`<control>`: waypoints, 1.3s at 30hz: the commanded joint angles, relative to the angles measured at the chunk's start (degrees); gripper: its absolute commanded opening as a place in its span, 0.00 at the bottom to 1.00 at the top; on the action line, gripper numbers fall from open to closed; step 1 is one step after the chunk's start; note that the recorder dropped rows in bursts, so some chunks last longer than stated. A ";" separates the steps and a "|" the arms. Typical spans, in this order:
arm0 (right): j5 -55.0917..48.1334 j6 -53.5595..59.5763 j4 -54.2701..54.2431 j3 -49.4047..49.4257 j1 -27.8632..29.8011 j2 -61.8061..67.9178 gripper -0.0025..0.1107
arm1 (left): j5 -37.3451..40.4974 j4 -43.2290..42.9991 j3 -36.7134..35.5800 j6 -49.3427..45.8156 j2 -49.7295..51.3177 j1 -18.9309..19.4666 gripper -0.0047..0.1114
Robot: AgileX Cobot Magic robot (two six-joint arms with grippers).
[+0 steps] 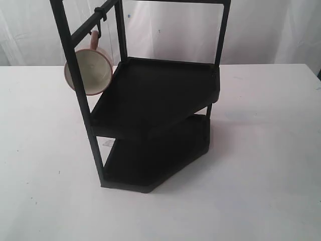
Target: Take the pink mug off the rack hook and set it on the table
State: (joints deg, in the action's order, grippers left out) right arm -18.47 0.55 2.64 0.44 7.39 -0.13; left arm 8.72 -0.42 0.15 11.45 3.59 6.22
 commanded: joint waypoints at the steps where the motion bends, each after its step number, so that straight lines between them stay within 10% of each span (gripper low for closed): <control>1: 0.53 -0.24 0.17 -0.44 0.39 0.13 0.02 | -2.39 0.42 -0.15 0.05 -0.20 -0.14 0.04; 12: 0.53 -0.24 0.17 -0.44 0.39 0.13 0.02 | -19.76 0.42 -0.15 1.83 -0.20 -0.14 0.04; 17: 0.53 -0.24 0.17 -0.44 0.39 0.13 0.02 | -26.07 0.42 -0.15 29.83 -0.20 -0.14 0.04; 23: 0.53 -0.24 0.17 -0.44 0.39 0.13 0.02 | -37.94 1.41 -0.15 16.01 0.99 -0.02 0.04; 33: 0.53 -0.24 0.17 -0.44 0.39 0.13 0.02 | 1.71 1.60 22.16 1.33 31.80 -0.75 0.04; 39: 0.53 -0.24 0.17 -0.44 0.39 0.13 0.02 | 16.09 14.36 32.33 -26.80 44.62 -10.35 0.04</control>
State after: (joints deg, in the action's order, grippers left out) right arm -18.47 0.43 2.64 0.44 7.39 -0.13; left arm 18.18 6.46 28.96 0.00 44.00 0.57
